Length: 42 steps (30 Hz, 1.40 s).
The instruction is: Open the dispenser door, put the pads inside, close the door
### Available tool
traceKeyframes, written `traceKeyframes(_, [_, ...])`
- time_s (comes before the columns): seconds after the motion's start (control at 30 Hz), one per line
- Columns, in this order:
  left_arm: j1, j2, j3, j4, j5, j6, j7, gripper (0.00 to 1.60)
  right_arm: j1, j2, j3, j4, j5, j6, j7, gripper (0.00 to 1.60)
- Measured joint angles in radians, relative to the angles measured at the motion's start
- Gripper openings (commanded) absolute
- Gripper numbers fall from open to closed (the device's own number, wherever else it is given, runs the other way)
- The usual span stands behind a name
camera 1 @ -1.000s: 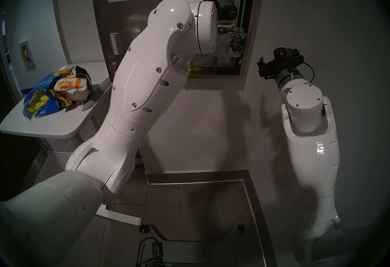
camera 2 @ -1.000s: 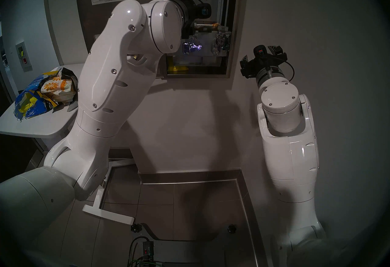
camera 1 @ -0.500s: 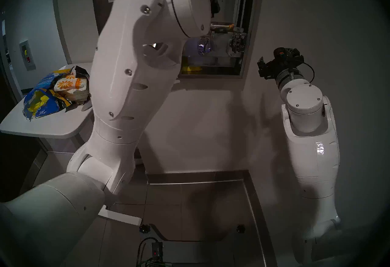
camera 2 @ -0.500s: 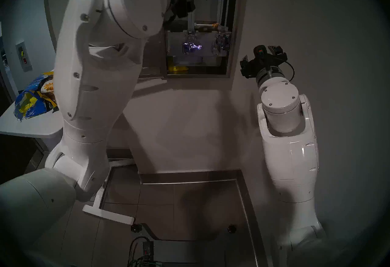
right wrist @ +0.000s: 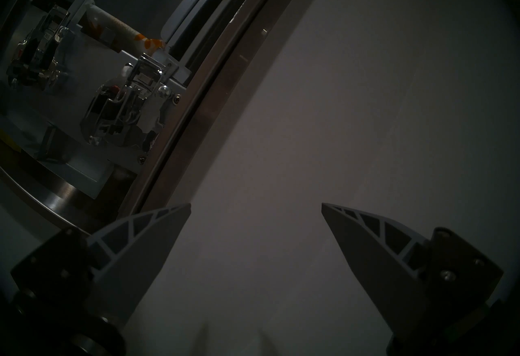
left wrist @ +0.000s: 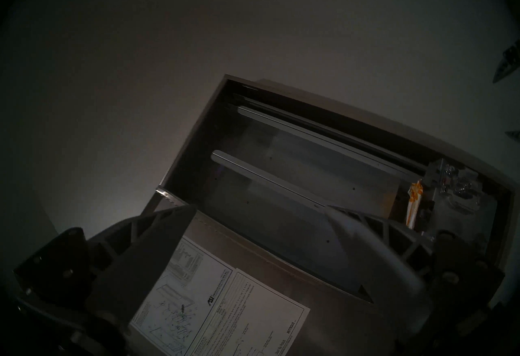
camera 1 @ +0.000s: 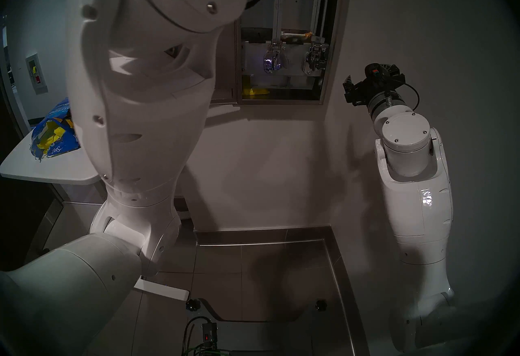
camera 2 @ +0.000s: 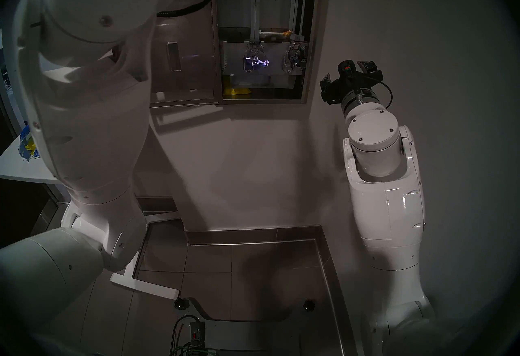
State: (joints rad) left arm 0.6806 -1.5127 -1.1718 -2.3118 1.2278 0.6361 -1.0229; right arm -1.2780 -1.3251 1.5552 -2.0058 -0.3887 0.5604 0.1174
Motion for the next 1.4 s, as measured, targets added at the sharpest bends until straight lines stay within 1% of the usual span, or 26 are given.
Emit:
traceKeyframes(0.13, [0.039,0.026,-0.024,-0.067,-0.012,0.003,-0.03,1.6,0.0,0.0,0.0,0.0,0.0,0.0,0.0,1.6])
traceKeyframes(0.3, [0.095,0.067,-0.055,-0.108,-0.012,0.003,-0.062,1.6,0.0,0.0,0.0,0.0,0.0,0.0,0.0,1.6])
traceKeyframes(0.47, [0.154,0.107,-0.102,-0.116,-0.004,0.003,-0.093,1.6,0.0,0.0,0.0,0.0,0.0,0.0,0.0,1.6])
traceKeyframes(0.73, [0.258,0.163,-0.201,-0.118,-0.003,0.004,-0.141,1.6,0.0,0.0,0.0,0.0,0.0,0.0,0.0,1.6])
traceKeyframes(0.8, [0.269,0.168,-0.211,-0.118,-0.004,0.003,-0.146,1.6,0.0,0.0,0.0,0.0,0.0,0.0,0.0,1.6])
traceKeyframes(0.83, [0.292,0.179,-0.233,-0.118,-0.005,-0.001,-0.156,1.6,0.0,0.0,0.0,0.0,0.0,0.0,0.0,1.6])
traceKeyframes(1.0, [0.332,0.198,-0.277,-0.118,-0.013,-0.014,-0.17,1.6,0.0,0.0,0.0,0.0,0.0,0.0,0.0,1.6])
traceKeyframes(1.07, [0.357,0.209,-0.308,-0.118,-0.026,-0.025,-0.171,1.6,0.0,0.0,0.0,0.0,0.0,0.0,0.0,1.6])
traceKeyframes(1.4, [0.421,0.227,-0.382,-0.118,-0.079,-0.066,-0.169,1.6,0.0,0.0,0.0,0.0,0.0,0.0,0.0,1.6])
